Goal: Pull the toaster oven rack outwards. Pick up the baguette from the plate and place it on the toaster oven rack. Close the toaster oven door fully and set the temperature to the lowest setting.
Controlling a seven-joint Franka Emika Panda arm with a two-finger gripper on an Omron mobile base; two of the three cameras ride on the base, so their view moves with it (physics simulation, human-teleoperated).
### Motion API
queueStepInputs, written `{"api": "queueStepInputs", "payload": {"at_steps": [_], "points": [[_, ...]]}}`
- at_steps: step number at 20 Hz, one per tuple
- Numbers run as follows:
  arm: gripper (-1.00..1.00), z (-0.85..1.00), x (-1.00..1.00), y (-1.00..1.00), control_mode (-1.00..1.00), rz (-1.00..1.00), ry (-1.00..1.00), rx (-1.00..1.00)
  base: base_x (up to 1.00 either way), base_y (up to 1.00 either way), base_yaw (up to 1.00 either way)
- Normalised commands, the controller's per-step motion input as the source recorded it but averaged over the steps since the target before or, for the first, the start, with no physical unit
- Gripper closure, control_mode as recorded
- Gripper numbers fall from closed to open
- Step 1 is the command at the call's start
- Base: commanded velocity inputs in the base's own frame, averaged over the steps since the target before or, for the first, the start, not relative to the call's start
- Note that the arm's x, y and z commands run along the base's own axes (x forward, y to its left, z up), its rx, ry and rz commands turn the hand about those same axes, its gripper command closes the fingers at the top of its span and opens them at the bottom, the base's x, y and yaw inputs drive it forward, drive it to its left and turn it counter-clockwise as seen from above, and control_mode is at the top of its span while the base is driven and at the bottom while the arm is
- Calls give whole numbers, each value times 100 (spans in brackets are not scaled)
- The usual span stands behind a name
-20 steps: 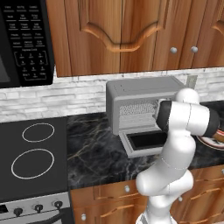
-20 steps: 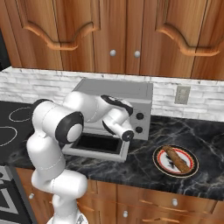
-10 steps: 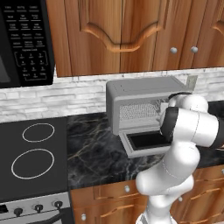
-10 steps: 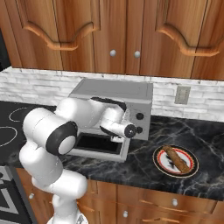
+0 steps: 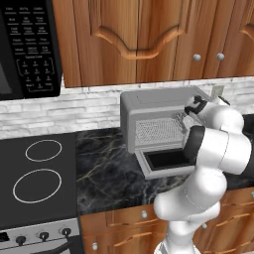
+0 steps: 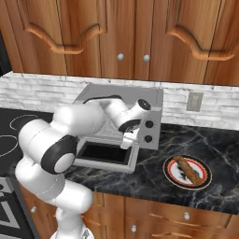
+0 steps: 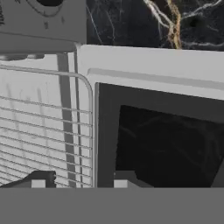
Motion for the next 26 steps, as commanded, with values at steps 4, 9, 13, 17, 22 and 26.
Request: {"api": "queueStepInputs", "payload": {"at_steps": [4, 9, 13, 17, 22, 26], "points": [[100, -100, -100, -54, -100, 0, 57, -20, 0, 0, 0], [100, -89, -100, -57, -100, 0, 33, -13, 0, 0, 0], [100, 35, -100, -85, -100, 2, -18, 20, 0, 0, 0], [100, 82, -100, -78, -100, 10, -24, 24, 0, 0, 0], [100, 67, -100, -59, -100, 14, -10, 10, 0, 0, 0], [100, 7, -62, -59, -100, 28, 0, -16, 0, 0, 0]]}}
